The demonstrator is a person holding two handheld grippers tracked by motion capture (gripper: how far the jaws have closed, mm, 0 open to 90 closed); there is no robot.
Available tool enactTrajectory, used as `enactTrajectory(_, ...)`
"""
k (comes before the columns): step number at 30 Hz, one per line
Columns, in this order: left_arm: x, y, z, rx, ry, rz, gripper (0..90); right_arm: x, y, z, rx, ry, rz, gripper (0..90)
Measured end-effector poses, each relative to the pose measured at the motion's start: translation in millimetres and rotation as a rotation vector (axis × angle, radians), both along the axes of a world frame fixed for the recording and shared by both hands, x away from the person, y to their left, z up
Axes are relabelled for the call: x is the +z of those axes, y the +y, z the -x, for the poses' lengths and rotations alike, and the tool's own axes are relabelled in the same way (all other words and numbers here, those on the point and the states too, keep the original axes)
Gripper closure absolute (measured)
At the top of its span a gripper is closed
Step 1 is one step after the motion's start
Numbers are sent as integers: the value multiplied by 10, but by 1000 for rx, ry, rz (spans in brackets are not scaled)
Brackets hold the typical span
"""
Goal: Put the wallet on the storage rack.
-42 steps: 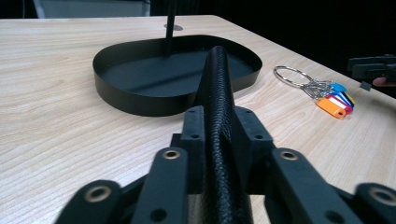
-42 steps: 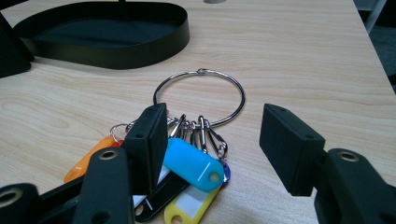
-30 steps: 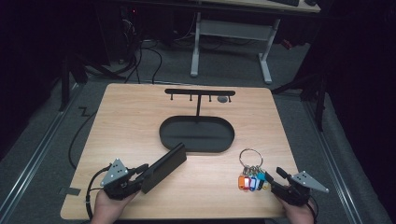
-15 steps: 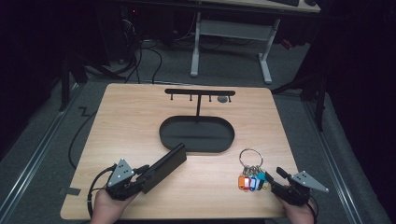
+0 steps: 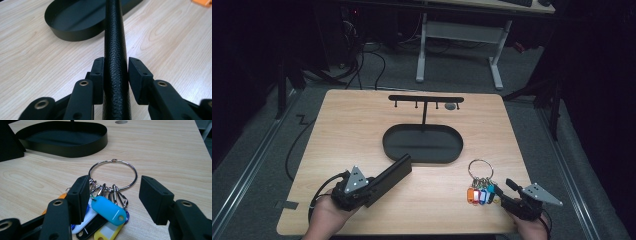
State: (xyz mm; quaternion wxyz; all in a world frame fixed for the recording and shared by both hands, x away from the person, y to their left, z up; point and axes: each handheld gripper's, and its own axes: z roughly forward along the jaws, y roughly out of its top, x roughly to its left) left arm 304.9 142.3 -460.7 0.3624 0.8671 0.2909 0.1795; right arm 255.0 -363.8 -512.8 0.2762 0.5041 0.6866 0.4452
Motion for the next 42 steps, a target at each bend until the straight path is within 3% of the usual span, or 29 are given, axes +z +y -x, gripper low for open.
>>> enactTrajectory(10, 153, -106, -138, -27, 103, -124, 669, -18, 2, -19, 13, 19, -3, 420)
enactTrajectory(15, 191, -139, -219, -36, 158, -152, 673, -17, 5, -21, 17, 15, -3, 421)
enactTrajectory(20, 209, -176, -289, -57, 187, -192, 669, -24, 10, -23, 18, 22, -4, 421)
enactTrajectory(25, 172, -215, -346, -60, 220, -205, 664, -26, 18, -25, 24, 23, -2, 421)
enactTrajectory(31, 145, -215, -336, -66, 201, -183, 732, -26, 11, -24, 23, 22, -3, 421)
enactTrajectory(37, 173, -195, -319, -70, 165, -181, 740, -27, 7, -29, 23, 22, -1, 422)
enactTrajectory(42, 228, -151, -295, -85, 121, -145, 741, -27, 5, -28, 22, 21, 0, 422)
